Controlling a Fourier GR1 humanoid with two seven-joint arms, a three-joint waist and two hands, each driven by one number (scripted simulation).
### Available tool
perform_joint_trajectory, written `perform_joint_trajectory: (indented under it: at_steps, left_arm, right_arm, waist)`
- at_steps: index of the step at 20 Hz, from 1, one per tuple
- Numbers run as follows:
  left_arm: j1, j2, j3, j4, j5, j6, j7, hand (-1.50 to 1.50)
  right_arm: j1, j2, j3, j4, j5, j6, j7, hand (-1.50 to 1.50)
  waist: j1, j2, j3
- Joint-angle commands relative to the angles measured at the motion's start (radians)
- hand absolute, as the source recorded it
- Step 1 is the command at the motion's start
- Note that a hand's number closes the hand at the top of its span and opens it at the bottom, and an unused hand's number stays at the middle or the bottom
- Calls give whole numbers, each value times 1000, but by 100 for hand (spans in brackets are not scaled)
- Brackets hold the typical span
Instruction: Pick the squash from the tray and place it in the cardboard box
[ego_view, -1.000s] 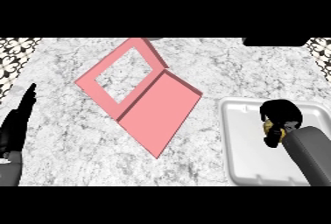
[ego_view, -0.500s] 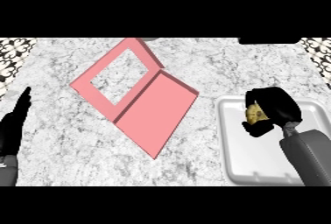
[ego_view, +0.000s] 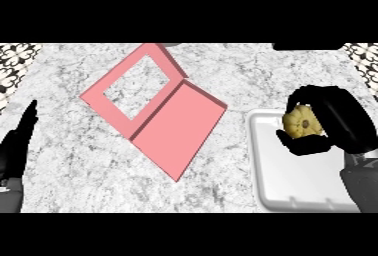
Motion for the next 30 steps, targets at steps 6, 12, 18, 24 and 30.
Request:
perform_joint_trajectory:
  at_steps: [6, 12, 18, 24, 30]
  left_arm:
    - [-15, 1, -3, -41, -9, -27, 43, 0]
    - [29, -7, 6, 4, -5, -37, -53, 0]
    - [-24, -19, 4, 10, -21, -28, -14, 0]
    - [-84, 18, 44, 62, -1, -56, -6, 0]
    - [-15, -63, -26, -11, -48, -14, -9, 0]
  right_arm:
    - [-99, 166, 85, -140, -47, 133, 127, 150]
    - [-351, 340, 66, -8, -93, 188, 319, 150]
    - [-516, 459, 15, 181, -128, 157, 381, 150]
    - [-707, 462, 83, 518, -222, -36, 391, 150]
    - [-877, 463, 112, 835, -289, -146, 354, 150]
  waist:
    - [22, 4, 0]
    - [35, 6, -1]
    - [30, 7, 0]
    - [42, 11, -1]
    - [66, 15, -1]
